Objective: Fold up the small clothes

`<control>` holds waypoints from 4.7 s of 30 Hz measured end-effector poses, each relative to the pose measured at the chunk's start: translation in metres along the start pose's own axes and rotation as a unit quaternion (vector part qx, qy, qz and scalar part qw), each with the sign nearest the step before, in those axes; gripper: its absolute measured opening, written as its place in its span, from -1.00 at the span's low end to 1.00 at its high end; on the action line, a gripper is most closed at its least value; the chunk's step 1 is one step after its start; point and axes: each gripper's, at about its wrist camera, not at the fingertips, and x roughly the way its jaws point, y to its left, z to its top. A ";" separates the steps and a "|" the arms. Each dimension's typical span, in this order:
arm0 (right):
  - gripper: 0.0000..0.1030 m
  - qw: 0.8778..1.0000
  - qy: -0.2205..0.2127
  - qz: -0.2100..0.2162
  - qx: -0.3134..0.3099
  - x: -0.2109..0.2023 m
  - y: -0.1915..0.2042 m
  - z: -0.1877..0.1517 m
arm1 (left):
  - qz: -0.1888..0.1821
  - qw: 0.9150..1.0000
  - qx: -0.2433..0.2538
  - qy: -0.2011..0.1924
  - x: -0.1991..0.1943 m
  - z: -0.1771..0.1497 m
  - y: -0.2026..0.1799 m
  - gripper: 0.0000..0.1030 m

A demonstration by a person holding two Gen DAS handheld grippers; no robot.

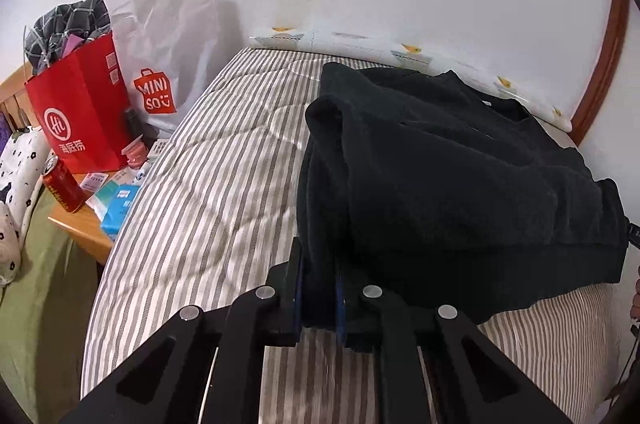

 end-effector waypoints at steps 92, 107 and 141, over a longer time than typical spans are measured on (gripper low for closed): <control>-0.70 0.996 -0.027 0.068 0.052 0.034 0.013 0.072 | -0.099 0.993 -0.043 0.040 0.060 0.081 -0.037 -0.80; -0.57 0.990 0.011 0.111 -0.085 -0.014 0.079 0.014 | -0.130 0.991 -0.006 -0.008 -0.006 0.047 -0.035 -0.29; -0.32 0.998 -0.003 -0.033 -0.057 0.086 0.055 0.099 | -0.034 0.998 0.018 0.040 0.092 0.098 -0.042 -0.24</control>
